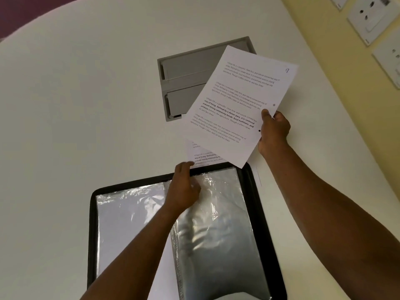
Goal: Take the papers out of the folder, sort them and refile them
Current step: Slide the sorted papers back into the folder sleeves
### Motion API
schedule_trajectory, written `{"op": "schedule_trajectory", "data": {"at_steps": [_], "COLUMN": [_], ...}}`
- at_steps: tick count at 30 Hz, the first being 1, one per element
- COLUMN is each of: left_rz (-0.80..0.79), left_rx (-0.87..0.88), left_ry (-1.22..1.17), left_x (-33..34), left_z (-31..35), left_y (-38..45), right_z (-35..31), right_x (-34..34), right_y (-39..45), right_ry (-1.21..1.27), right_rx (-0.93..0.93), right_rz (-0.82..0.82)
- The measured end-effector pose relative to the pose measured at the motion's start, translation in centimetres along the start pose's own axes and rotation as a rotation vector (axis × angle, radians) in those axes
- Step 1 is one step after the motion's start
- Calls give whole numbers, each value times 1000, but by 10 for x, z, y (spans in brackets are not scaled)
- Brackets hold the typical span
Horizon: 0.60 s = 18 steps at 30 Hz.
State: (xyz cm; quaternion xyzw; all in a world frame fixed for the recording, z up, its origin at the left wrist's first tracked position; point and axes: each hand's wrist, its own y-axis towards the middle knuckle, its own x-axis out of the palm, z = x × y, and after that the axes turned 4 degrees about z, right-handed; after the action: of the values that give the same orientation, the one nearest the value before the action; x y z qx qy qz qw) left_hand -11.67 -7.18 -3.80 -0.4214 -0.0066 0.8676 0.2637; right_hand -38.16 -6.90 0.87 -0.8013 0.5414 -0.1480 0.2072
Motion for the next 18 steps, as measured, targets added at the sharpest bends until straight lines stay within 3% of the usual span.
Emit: {"op": "schedule_trajectory", "data": {"at_steps": [2,4,7,10,12,16,18], "left_rz": [62,1,-137,-70,-33,31,51], "left_rx": [-69,-67,108,238,224,-29,-67], "left_ry": [118,290,377,364,273,-68,-207], "left_x": [12,22,33,38,38,34,28], "left_z": [-7,-13,-14,-8,-2,17,23], "left_y": [-15,-27,-38,-33,-29,-9,-4], "right_z": [4,5,7,8,7,2,1], "right_x": [-5,-9,-13,-15,-18,-18,-18], "right_y": [1,1,4,5,1,2,3], "right_ry": [-4,-7,-16,-18,-14,4,6], "right_rx": [8,8,1,3,-5,-22,-24], "right_rz": [15,31,48,46,41,40,37]}}
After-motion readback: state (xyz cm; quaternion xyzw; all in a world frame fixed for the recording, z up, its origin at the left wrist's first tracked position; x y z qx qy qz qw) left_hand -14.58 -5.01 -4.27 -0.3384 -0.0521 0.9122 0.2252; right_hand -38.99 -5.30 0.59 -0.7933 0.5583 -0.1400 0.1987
